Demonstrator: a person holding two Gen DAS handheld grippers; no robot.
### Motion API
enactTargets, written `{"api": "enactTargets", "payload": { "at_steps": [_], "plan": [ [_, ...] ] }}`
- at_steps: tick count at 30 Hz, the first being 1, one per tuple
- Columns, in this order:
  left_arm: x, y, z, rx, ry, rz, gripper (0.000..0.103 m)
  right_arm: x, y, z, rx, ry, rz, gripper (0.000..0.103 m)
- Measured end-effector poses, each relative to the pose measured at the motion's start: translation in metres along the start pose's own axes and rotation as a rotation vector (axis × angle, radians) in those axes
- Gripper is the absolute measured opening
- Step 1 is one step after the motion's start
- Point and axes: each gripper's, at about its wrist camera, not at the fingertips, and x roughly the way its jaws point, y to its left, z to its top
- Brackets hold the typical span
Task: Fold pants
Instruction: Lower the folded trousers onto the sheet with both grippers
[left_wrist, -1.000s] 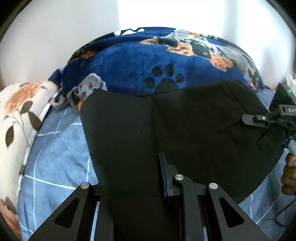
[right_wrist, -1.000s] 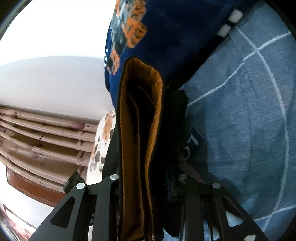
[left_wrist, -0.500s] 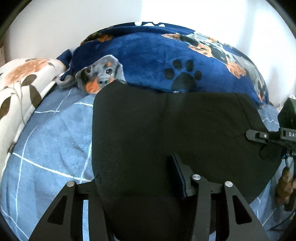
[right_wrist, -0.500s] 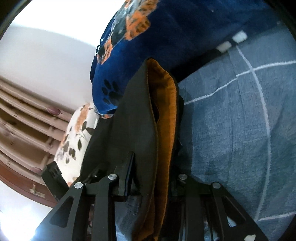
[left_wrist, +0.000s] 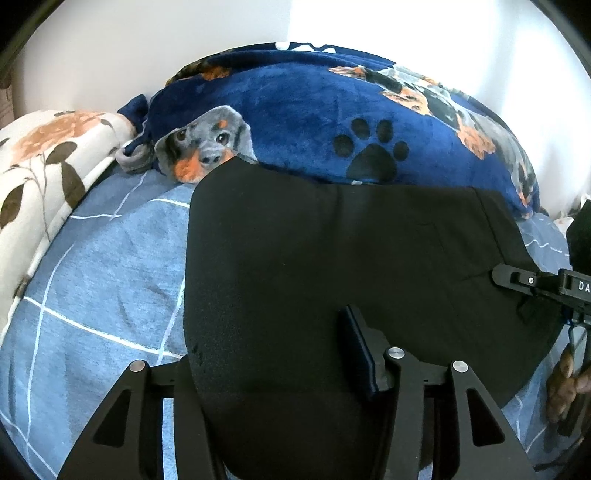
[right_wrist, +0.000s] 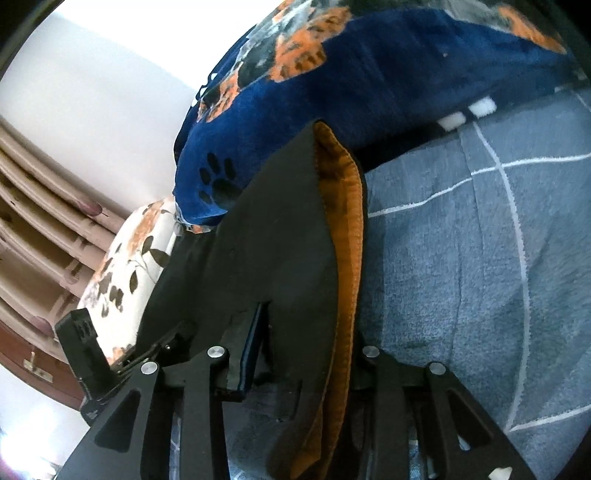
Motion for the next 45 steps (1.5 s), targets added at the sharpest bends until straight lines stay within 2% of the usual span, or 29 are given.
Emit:
{"api": "enactTargets", "payload": {
  "at_steps": [6, 15, 28, 45],
  "plan": [
    [0.0, -0.001, 0.0, 0.002, 0.0, 0.003, 0.053, 0.001, 0.012, -0.003, -0.066, -0.024, -0.078, 0.034],
    [0.0, -0.002, 0.0, 0.002, 0.0, 0.007, 0.054, 0.004, 0.036, -0.013, -0.195, -0.066, -0.245, 0.047],
    [0.0, -0.001, 0.0, 0.003, 0.001, 0.011, 0.054, 0.008, 0.047, -0.015, -0.25, -0.082, -0.34, 0.056],
    [0.0, -0.001, 0.0, 0.004, 0.002, 0.022, 0.056, 0.011, 0.051, -0.015, -0.275, -0.08, -0.382, 0.065]
  ]
}}
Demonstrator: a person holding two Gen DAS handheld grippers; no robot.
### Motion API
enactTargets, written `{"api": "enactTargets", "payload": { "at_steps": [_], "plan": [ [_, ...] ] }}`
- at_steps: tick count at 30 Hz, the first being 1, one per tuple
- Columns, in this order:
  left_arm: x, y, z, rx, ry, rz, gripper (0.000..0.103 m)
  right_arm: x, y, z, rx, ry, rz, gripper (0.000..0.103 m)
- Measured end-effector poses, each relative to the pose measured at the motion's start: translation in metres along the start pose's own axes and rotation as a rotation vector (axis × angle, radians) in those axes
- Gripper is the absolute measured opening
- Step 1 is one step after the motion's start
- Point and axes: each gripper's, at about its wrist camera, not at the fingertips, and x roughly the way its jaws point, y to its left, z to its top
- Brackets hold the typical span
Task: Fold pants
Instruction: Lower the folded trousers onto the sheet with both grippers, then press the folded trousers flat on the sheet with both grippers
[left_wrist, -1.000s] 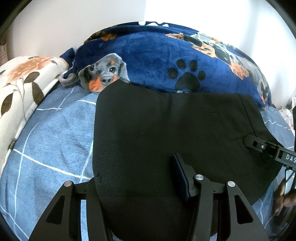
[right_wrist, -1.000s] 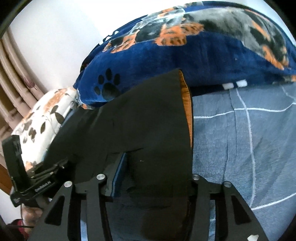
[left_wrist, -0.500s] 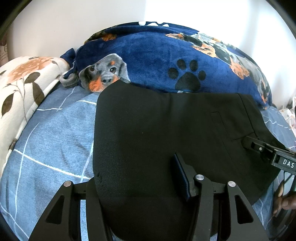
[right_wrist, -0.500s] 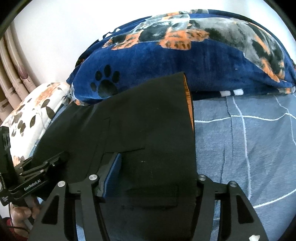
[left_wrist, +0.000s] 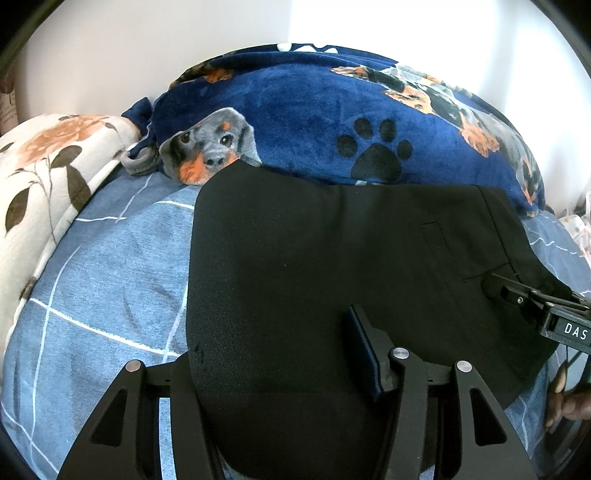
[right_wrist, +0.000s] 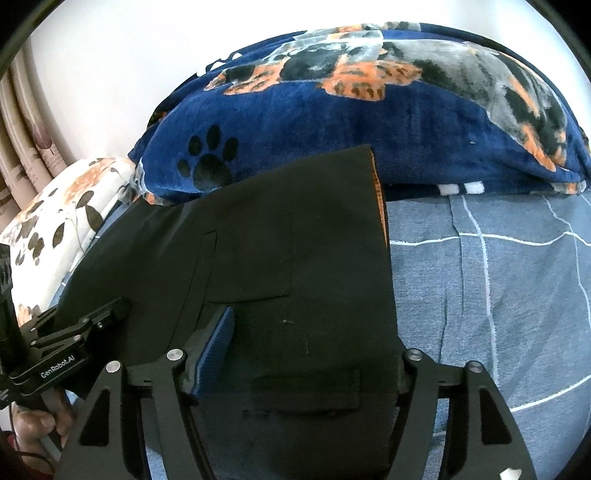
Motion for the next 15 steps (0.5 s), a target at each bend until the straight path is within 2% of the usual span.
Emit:
{"api": "enactTargets", "payload": {
  "at_steps": [15],
  "plan": [
    [-0.0001, -0.0006, -0.0003, 0.001, 0.0, 0.004, 0.056, 0.0024, 0.0052, -0.0007, -0.011, 0.003, -0.009, 0.071]
  ]
}}
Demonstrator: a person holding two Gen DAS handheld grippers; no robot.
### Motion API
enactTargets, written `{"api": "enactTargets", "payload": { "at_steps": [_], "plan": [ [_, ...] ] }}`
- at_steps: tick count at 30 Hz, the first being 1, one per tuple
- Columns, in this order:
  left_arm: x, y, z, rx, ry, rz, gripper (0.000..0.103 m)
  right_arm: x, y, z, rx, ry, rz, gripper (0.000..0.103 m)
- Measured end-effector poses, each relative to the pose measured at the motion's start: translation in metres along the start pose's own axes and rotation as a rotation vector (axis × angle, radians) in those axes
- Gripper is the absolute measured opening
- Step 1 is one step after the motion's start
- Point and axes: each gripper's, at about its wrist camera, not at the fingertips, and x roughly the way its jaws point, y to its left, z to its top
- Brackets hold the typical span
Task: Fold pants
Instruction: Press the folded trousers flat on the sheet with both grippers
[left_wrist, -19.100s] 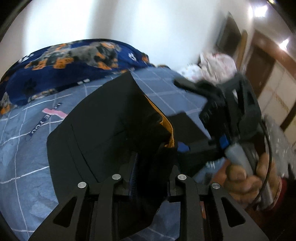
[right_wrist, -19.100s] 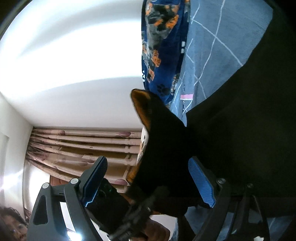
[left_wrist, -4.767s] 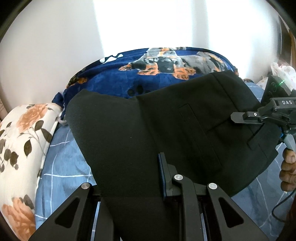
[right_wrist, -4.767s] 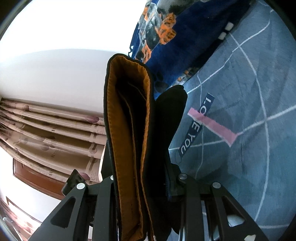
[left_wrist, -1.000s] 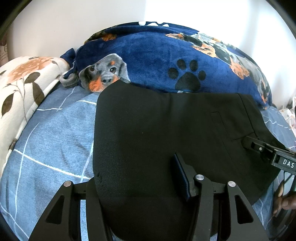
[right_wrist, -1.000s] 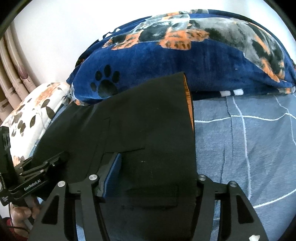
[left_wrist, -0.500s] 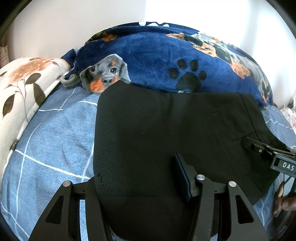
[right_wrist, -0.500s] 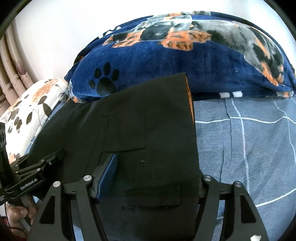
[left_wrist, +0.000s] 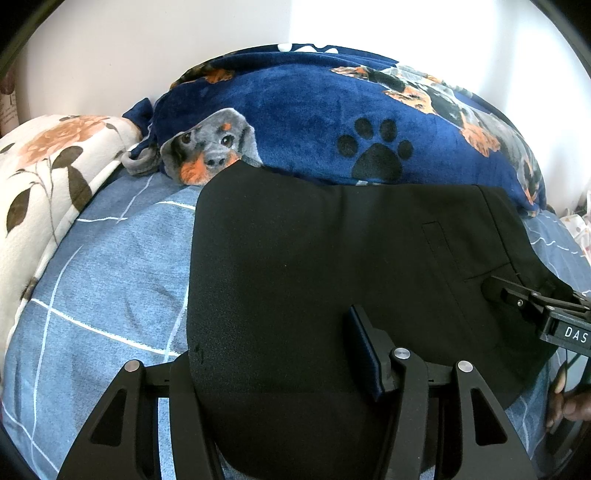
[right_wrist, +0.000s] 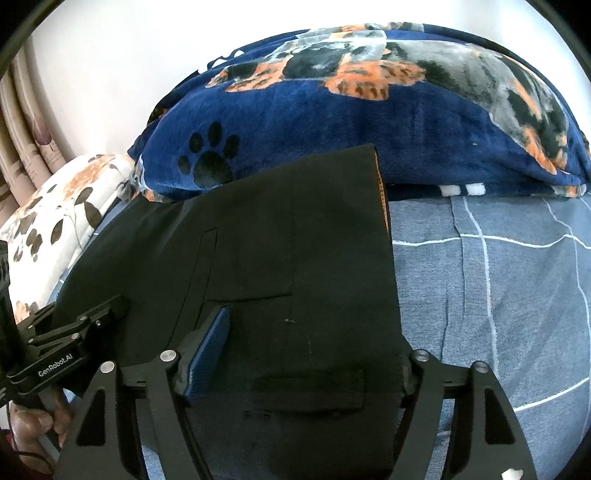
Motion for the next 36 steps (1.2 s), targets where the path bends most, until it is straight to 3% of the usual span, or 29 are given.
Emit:
{"api": "enactTargets", "payload": {
  "at_steps": [36],
  "plan": [
    [-0.0001, 0.0039, 0.0014, 0.0, 0.003, 0.01, 0.06, 0.0023, 0.0018, 0.0015, -0.016, 0.003, -0.005, 0.078]
  ]
}}
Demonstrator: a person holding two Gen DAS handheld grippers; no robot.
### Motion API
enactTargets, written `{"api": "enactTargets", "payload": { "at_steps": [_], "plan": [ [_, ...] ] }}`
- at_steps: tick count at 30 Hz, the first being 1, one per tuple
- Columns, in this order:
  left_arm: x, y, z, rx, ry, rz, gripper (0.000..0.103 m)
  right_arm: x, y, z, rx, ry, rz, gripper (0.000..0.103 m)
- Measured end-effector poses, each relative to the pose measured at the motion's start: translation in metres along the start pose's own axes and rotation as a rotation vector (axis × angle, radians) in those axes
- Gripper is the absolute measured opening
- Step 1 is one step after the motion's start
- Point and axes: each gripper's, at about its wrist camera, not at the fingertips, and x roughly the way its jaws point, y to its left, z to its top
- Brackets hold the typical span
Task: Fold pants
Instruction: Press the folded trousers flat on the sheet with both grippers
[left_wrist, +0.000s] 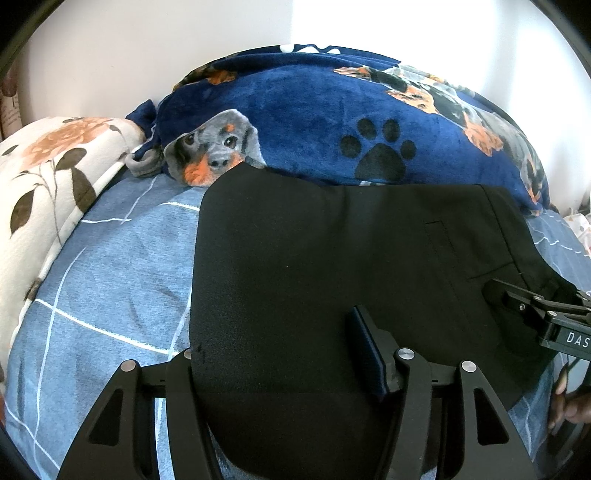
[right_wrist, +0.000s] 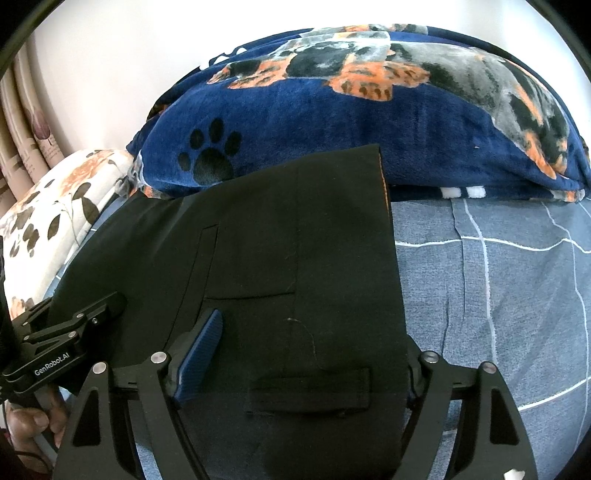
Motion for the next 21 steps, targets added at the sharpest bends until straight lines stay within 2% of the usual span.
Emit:
{"api": "enactTargets", "payload": {
  "at_steps": [21],
  "plan": [
    [-0.0018, -0.0023, 0.0003, 0.001, 0.002, 0.005, 0.061, 0.0, 0.0005, -0.0001, -0.001, -0.001, -0.002, 0.079]
  ]
}}
